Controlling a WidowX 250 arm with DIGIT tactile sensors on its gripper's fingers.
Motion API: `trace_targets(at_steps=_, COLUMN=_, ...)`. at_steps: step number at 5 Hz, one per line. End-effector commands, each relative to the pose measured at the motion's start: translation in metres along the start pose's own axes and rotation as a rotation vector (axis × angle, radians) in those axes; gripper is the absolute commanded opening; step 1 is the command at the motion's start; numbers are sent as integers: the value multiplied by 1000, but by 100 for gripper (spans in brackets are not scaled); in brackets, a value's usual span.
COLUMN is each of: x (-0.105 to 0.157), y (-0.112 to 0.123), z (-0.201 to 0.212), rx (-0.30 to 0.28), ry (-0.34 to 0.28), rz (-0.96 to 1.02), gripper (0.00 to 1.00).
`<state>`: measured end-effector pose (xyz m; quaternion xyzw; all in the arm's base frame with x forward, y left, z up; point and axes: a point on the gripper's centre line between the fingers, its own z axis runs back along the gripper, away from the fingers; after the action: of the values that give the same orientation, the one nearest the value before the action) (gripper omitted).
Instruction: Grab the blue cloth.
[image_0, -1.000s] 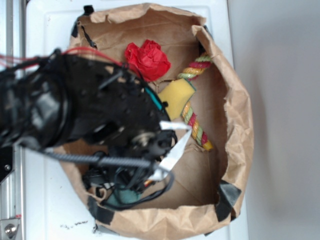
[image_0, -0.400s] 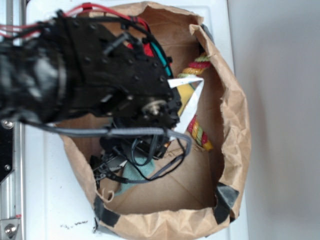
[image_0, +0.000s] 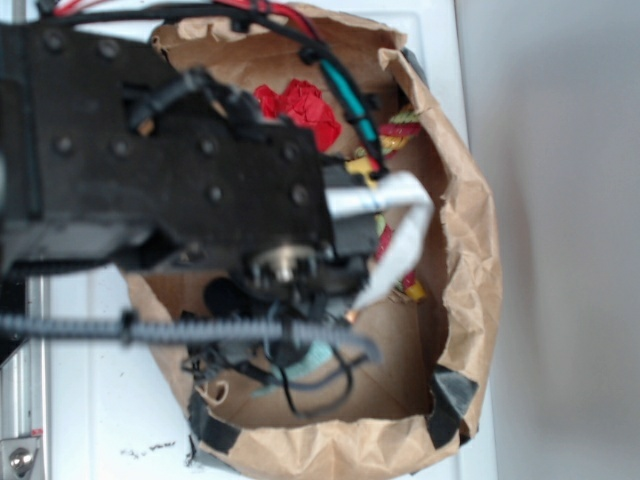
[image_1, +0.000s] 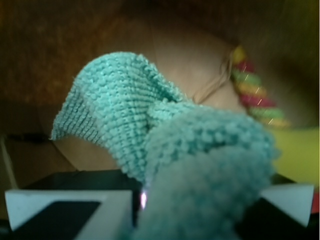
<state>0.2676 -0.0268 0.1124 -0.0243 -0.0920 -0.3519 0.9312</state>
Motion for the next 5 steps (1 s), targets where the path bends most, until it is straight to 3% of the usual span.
trace_targets(at_steps=1, x=26, y=-15, z=48, rx=102, ry=-79, rz=-10, gripper=0)
trace_targets(at_steps=2, x=30, y=-9, z=54, rx=130, ry=-47, rz=63, gripper=0)
trace_targets(at_steps=3, x=28, y=-7, z=63, rx=179, ry=-54, rz=202, gripper=0)
trace_targets(at_steps=4, x=29, y=-12, z=67, rx=206, ry=1, rz=278, gripper=0)
trace_targets(at_steps=5, x=27, y=-18, z=68, rx=197, ry=-6, rz=301, gripper=0)
